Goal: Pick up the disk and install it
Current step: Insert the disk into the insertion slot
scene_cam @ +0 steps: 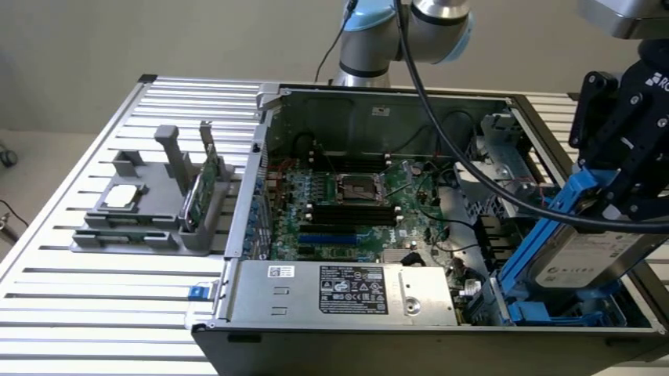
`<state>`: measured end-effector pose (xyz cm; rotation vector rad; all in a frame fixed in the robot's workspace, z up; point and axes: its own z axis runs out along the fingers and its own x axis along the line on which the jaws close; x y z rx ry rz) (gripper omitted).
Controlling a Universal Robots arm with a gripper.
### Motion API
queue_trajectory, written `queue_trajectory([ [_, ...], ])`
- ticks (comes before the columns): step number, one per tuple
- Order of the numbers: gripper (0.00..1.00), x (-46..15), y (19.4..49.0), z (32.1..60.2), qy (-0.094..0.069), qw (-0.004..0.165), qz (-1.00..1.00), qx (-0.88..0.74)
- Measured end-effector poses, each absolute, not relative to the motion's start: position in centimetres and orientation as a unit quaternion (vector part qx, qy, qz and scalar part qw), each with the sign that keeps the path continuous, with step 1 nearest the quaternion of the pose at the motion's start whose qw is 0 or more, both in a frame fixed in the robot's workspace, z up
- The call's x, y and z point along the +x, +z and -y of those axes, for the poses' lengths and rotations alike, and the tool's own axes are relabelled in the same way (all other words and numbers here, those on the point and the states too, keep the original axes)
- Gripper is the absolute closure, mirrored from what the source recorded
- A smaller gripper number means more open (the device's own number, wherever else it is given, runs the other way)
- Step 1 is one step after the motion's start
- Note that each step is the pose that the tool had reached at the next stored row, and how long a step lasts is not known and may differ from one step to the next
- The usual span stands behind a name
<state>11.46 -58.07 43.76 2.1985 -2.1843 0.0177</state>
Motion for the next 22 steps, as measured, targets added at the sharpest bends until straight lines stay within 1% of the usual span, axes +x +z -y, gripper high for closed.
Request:
queue_trajectory([
  [22, 0.67, 11.5, 42.6, 57.9, 0.004, 0.019, 0.705, 0.709],
])
